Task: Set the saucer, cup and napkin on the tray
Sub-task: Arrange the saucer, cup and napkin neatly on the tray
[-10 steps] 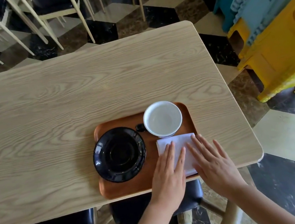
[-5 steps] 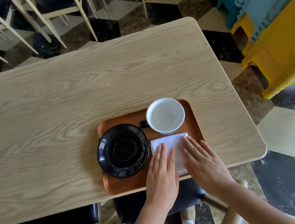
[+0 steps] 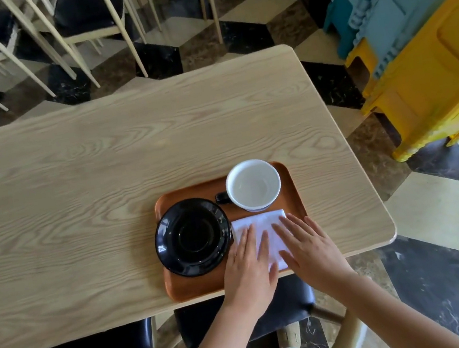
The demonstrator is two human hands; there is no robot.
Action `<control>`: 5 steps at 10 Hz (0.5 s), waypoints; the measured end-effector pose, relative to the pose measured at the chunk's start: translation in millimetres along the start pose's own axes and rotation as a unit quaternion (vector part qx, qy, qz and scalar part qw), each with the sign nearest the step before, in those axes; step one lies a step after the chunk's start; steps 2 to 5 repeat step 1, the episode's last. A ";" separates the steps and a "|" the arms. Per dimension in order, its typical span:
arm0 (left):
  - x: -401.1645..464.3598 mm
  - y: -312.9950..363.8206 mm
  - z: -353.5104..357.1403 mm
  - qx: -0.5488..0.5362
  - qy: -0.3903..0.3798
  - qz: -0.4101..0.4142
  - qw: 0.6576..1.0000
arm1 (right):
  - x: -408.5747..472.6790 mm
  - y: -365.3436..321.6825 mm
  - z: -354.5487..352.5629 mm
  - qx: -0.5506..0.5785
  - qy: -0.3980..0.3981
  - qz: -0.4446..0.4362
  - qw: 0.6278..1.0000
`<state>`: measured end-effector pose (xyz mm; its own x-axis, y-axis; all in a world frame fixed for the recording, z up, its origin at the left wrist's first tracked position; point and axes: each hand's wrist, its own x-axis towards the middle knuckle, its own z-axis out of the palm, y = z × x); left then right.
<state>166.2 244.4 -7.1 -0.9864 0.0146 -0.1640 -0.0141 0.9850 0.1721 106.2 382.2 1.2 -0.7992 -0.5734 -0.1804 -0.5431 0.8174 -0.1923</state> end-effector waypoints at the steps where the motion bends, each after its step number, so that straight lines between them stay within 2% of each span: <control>1: 13.6 0.8 -43.9 -0.013 -0.027 0.001 1.000 | 11.3 -2.0 -37.7 0.031 -0.037 0.021 0.999; 5: 13.6 0.8 -43.9 -0.013 -0.027 0.001 1.000 | 11.3 -2.0 -37.7 0.031 -0.037 0.021 0.999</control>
